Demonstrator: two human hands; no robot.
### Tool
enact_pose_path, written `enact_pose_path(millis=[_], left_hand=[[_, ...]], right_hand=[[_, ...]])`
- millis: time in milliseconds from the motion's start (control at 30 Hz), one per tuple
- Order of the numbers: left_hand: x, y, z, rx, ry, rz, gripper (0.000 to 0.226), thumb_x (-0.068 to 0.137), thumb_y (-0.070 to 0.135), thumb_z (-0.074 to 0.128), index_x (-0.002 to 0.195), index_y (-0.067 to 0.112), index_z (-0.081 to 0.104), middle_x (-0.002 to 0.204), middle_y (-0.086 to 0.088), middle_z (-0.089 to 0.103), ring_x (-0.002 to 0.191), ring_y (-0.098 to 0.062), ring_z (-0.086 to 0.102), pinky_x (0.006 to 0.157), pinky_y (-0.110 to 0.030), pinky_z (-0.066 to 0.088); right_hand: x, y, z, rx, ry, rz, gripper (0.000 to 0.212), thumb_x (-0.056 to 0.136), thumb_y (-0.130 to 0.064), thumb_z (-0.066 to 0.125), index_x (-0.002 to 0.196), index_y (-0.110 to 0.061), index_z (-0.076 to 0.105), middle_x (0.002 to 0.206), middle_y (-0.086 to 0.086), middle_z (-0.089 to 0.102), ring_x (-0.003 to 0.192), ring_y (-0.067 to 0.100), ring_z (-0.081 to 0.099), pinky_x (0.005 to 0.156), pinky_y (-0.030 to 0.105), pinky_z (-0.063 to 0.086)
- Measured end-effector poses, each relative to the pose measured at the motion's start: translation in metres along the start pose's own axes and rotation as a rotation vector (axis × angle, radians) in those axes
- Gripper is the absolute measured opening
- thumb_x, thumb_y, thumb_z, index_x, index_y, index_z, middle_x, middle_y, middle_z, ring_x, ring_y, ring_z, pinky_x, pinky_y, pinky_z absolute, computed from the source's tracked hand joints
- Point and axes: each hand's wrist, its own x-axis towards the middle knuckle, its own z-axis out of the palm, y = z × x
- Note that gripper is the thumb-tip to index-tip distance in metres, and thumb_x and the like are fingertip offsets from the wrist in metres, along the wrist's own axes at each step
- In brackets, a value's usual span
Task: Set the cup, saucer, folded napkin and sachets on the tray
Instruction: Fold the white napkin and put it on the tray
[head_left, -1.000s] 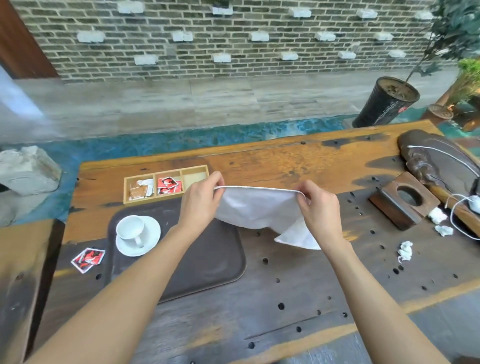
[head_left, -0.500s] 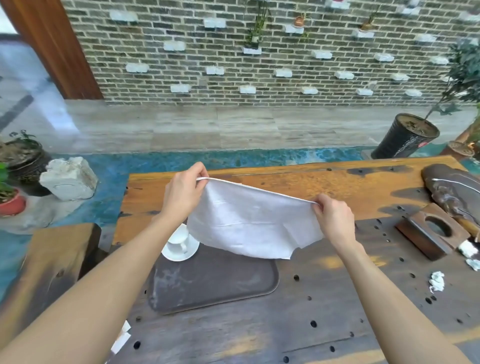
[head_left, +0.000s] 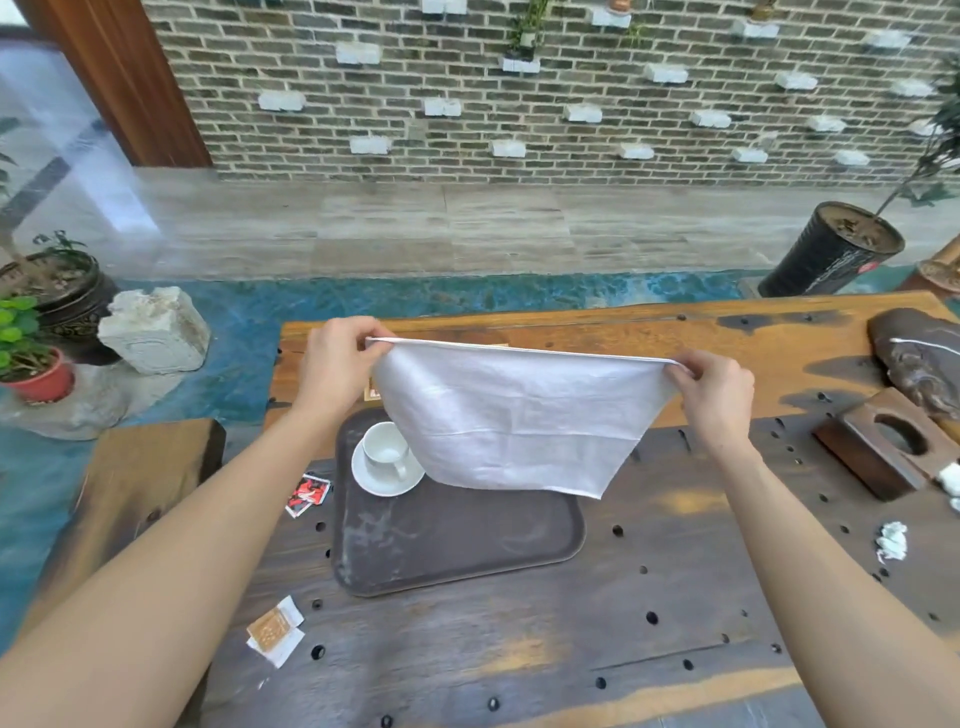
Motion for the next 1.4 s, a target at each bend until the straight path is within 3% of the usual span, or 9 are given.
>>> enact_pose_path(millis=[133, 233, 433, 567, 633, 867, 1067, 1200, 1400], left_hand=[[0.016, -0.003, -0.002, -0.093, 0.037, -0.054, 0.015, 0.086, 0.018, 0.072, 0.094, 0.022, 0.084, 0.092, 0.001, 0.081, 0.094, -0.018, 0.072, 0.084, -0.034, 0.055], [0.027, 0.001, -0.001, -0.18, 0.07, -0.123, 0.017, 0.085, 0.016, 0.072, 0.093, 0.024, 0.084, 0.086, 0.002, 0.08, 0.076, -0.018, 0.073, 0.076, -0.037, 0.061], [0.052, 0.025, 0.002, -0.325, 0.105, -0.137, 0.034, 0.087, 0.011, 0.074, 0.073, 0.041, 0.079, 0.074, 0.013, 0.078, 0.063, -0.013, 0.075, 0.059, -0.017, 0.056], [0.06, 0.039, 0.008, -0.373, 0.151, -0.135, 0.025, 0.086, 0.01, 0.076, 0.081, 0.033, 0.082, 0.08, 0.003, 0.08, 0.067, -0.015, 0.075, 0.075, -0.031, 0.062], [0.056, 0.043, 0.01, -0.387, 0.154, -0.126, 0.026, 0.085, 0.011, 0.076, 0.08, 0.036, 0.082, 0.08, 0.005, 0.08, 0.07, -0.013, 0.076, 0.074, -0.027, 0.061], [0.01, 0.037, 0.022, -0.448, 0.092, -0.148, 0.024, 0.087, 0.005, 0.077, 0.083, 0.028, 0.082, 0.078, 0.01, 0.08, 0.072, -0.006, 0.074, 0.068, -0.012, 0.055], [-0.038, 0.004, 0.047, -0.477, -0.022, -0.291, 0.009, 0.088, 0.005, 0.076, 0.094, 0.01, 0.08, 0.083, -0.003, 0.08, 0.069, -0.01, 0.073, 0.07, -0.015, 0.057], [-0.062, -0.016, 0.065, -0.455, -0.104, -0.355, 0.013, 0.089, 0.003, 0.074, 0.101, 0.0, 0.078, 0.092, -0.016, 0.077, 0.076, -0.024, 0.072, 0.077, -0.025, 0.059], [-0.088, -0.04, 0.087, -0.425, -0.153, -0.454, 0.007, 0.088, 0.004, 0.075, 0.091, 0.01, 0.079, 0.09, -0.016, 0.076, 0.072, -0.028, 0.07, 0.057, -0.013, 0.057]], right_hand=[[0.024, -0.002, 0.002, 0.154, -0.041, 0.025, 0.014, 0.089, -0.017, 0.065, 0.087, -0.018, 0.079, 0.072, -0.004, 0.074, 0.069, 0.013, 0.072, 0.076, 0.036, 0.061], [0.049, -0.005, 0.002, 0.221, -0.047, 0.035, 0.013, 0.087, -0.019, 0.066, 0.083, -0.023, 0.077, 0.071, -0.008, 0.075, 0.078, 0.017, 0.074, 0.072, 0.017, 0.05], [0.11, -0.01, -0.01, 0.385, -0.034, 0.007, 0.01, 0.089, -0.021, 0.069, 0.085, -0.022, 0.078, 0.078, -0.002, 0.078, 0.08, 0.013, 0.077, 0.074, 0.017, 0.056], [0.139, -0.002, -0.014, 0.475, -0.042, 0.01, 0.01, 0.087, -0.025, 0.072, 0.09, -0.019, 0.079, 0.084, -0.001, 0.079, 0.086, 0.015, 0.078, 0.083, 0.031, 0.061], [0.145, 0.007, -0.017, 0.506, -0.062, 0.01, 0.013, 0.087, -0.026, 0.073, 0.094, -0.017, 0.08, 0.086, 0.0, 0.08, 0.087, 0.017, 0.078, 0.085, 0.035, 0.062], [0.113, 0.055, -0.017, 0.603, -0.245, -0.005, 0.005, 0.087, -0.017, 0.08, 0.088, -0.021, 0.079, 0.08, -0.004, 0.08, 0.08, 0.014, 0.078, 0.071, 0.014, 0.059], [0.056, 0.107, 0.003, 0.574, -0.423, 0.092, 0.004, 0.089, -0.009, 0.077, 0.093, -0.009, 0.078, 0.089, 0.014, 0.08, 0.085, 0.025, 0.079, 0.086, 0.037, 0.061], [0.021, 0.134, 0.011, 0.535, -0.491, 0.181, 0.009, 0.089, -0.009, 0.077, 0.097, -0.004, 0.076, 0.095, 0.021, 0.078, 0.084, 0.024, 0.074, 0.077, 0.023, 0.061], [-0.011, 0.159, 0.014, 0.556, -0.666, 0.298, 0.01, 0.092, -0.009, 0.075, 0.099, -0.002, 0.077, 0.098, 0.024, 0.078, 0.083, 0.03, 0.077, 0.093, 0.041, 0.061]])
